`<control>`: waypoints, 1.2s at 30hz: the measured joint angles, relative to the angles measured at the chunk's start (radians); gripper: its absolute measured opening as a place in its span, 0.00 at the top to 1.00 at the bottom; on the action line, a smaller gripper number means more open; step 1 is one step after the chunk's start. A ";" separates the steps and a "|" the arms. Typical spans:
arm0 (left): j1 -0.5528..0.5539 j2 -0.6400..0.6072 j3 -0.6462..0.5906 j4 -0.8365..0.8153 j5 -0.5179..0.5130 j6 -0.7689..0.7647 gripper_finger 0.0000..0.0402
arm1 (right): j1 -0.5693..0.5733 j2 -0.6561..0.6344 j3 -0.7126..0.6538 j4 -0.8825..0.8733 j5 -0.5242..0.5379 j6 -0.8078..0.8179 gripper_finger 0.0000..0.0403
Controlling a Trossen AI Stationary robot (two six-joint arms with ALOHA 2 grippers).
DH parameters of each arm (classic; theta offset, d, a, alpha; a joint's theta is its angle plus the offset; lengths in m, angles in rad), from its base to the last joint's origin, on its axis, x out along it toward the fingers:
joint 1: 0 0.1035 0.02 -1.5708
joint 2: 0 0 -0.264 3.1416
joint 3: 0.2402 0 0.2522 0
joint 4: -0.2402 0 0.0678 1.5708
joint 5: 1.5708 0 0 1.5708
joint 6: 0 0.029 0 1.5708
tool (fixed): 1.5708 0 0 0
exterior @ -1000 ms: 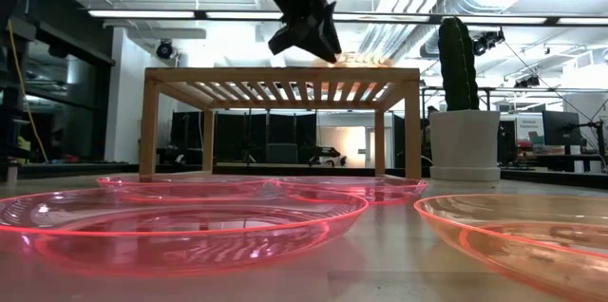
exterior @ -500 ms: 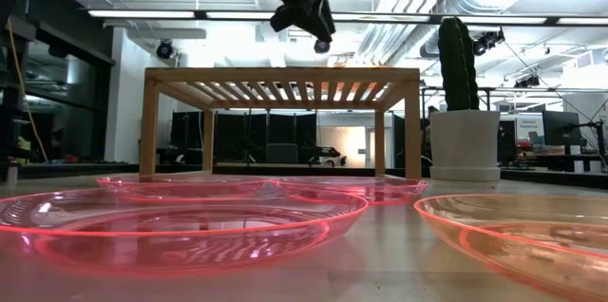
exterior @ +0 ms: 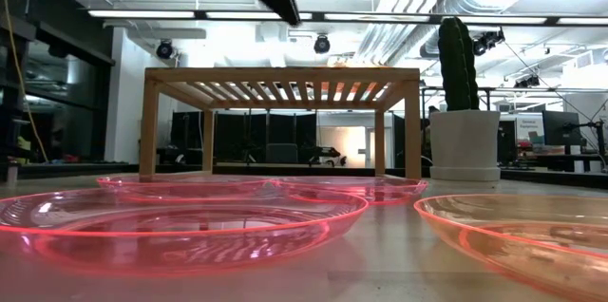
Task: Place and stack plates onto a shelf
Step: Put the pink plate on the shelf
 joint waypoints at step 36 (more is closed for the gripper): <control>-0.179 -0.604 -1.150 1.459 0.110 -0.364 0.74 | -0.049 0.003 0.000 -0.125 0.050 0.139 0.54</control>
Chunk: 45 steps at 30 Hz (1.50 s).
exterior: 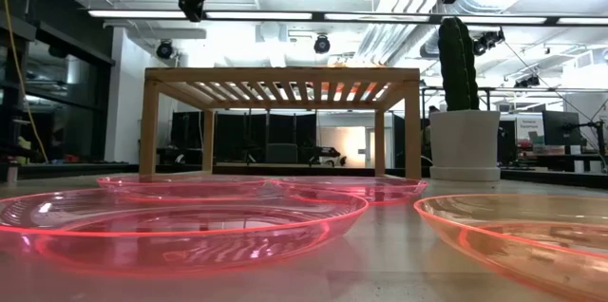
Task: Place and stack plates onto a shelf
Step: Put the pink plate on the shelf
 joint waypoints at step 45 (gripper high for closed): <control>0.000 0.000 0.001 -0.305 0.130 -0.277 0.74 | -0.011 0.000 0.000 -0.055 -0.002 0.059 0.54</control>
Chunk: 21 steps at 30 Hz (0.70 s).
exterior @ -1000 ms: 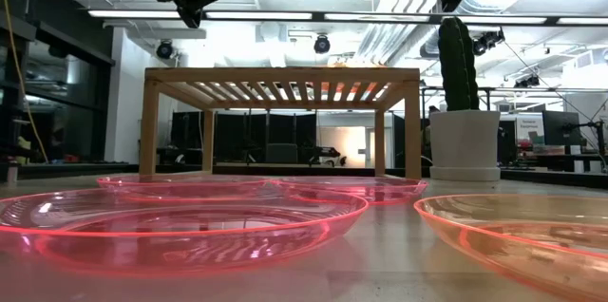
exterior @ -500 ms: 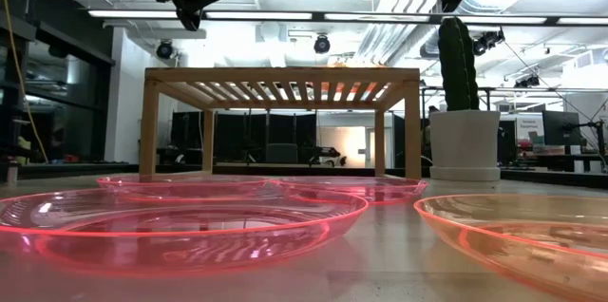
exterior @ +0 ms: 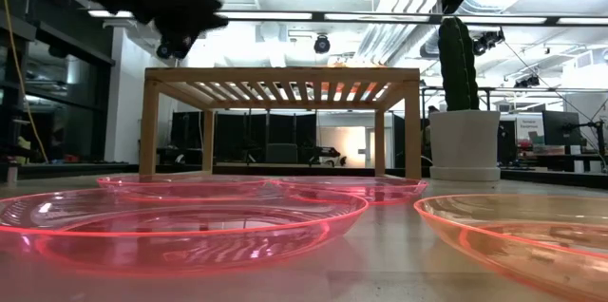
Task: Place and stack plates onto a shelf
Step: Put the pink plate on the shelf
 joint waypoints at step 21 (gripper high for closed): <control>-0.001 0.011 0.000 -0.604 -0.160 -0.739 0.74 | 0.000 0.000 0.000 -0.008 0.000 -0.008 0.54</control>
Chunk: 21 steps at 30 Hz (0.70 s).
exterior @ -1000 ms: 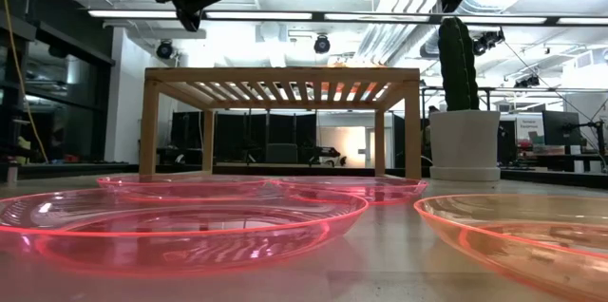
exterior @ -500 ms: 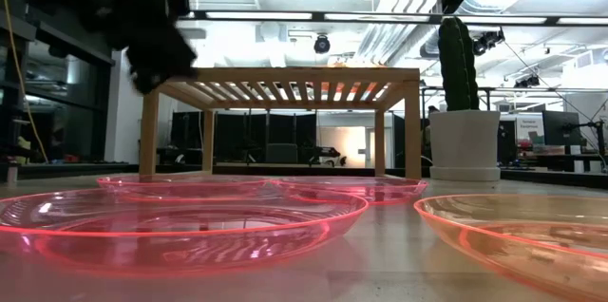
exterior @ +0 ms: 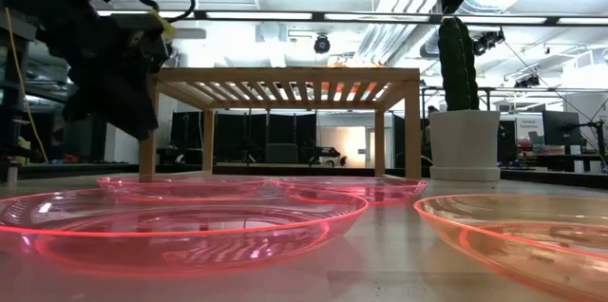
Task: Place and stack plates onto a shelf
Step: Put the pink plate on the shelf
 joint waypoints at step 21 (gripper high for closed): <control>-0.019 0.280 -0.001 0.131 0.026 -0.067 0.74 | 0.000 0.000 0.000 -0.021 0.000 0.004 0.54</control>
